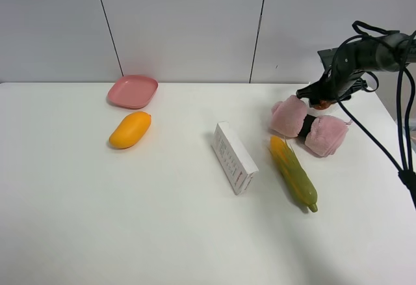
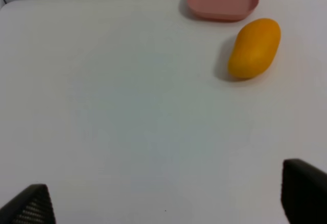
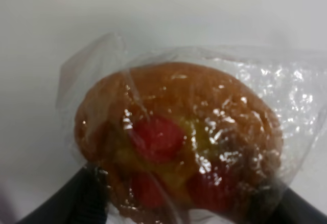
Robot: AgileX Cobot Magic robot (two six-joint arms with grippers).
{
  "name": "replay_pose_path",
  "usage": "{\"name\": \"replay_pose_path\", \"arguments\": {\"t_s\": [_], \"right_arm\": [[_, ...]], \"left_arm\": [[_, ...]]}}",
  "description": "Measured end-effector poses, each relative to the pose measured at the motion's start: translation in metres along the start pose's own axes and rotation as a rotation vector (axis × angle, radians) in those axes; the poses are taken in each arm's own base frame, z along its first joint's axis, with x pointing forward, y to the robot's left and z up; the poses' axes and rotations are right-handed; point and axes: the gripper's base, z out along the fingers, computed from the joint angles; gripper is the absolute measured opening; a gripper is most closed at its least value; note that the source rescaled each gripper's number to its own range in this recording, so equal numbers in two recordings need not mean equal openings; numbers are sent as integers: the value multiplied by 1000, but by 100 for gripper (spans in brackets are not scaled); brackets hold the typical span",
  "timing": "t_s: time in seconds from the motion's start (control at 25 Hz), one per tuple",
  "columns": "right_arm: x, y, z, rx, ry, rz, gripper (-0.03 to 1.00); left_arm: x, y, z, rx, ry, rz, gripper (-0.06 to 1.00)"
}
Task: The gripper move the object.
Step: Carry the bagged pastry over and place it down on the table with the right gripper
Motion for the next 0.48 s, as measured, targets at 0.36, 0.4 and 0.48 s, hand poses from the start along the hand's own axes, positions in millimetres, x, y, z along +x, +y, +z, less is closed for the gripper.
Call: {"name": "replay_pose_path", "arguments": {"t_s": [0.36, 0.4, 0.48], "right_arm": [[0, 2, 1, -22, -5, 230, 22], [-1, 2, 1, -24, -8, 280, 28], [-2, 2, 1, -27, -18, 364, 38]], "left_arm": [[0, 0, 0, 0, 0, 0, 100], [0, 0, 0, 0, 0, 0, 100], [0, 0, 0, 0, 0, 0, 100]]}}
